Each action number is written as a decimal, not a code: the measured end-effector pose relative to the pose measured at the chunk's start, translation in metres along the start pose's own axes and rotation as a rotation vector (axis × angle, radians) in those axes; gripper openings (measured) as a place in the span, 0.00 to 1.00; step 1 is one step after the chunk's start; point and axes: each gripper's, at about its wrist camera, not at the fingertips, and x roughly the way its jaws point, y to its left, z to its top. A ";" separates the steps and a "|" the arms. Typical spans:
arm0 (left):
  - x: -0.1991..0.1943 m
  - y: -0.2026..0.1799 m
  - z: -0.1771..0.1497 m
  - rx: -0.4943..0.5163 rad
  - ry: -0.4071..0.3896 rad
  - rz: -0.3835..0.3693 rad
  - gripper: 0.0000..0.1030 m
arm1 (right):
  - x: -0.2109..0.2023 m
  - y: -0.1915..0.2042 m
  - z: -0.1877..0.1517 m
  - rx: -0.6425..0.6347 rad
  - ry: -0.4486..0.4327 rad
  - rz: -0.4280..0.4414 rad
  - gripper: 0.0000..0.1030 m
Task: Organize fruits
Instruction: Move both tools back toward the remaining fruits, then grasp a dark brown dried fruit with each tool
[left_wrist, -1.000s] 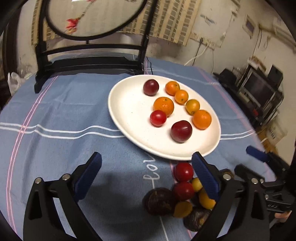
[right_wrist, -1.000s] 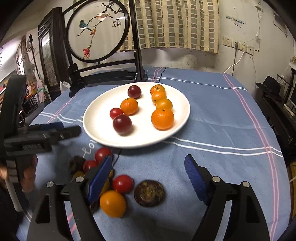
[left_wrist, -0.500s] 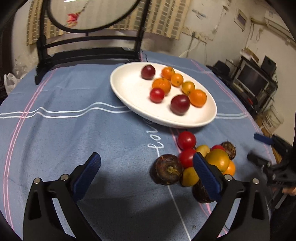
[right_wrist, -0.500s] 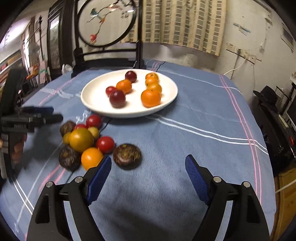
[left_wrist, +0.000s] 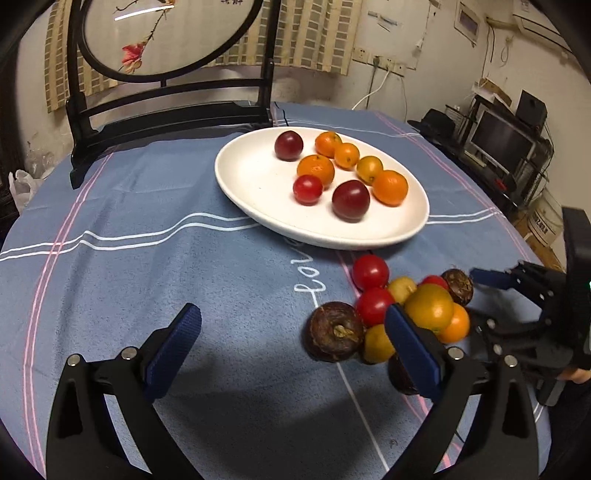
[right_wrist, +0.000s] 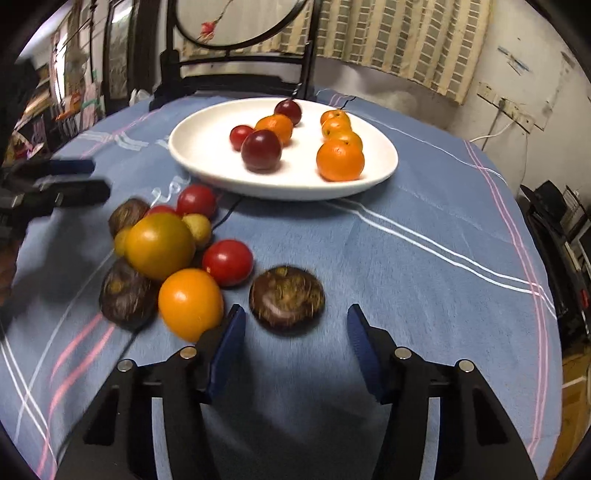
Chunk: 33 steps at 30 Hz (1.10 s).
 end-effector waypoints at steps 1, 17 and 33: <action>0.000 -0.001 0.000 0.003 0.002 -0.002 0.95 | 0.002 0.000 0.003 0.013 0.001 0.010 0.52; -0.004 -0.039 -0.019 0.105 0.080 -0.098 0.95 | -0.009 -0.020 0.002 0.143 -0.022 0.031 0.42; 0.024 -0.109 -0.041 0.268 0.148 -0.102 0.78 | -0.027 -0.013 0.005 0.115 -0.061 0.053 0.42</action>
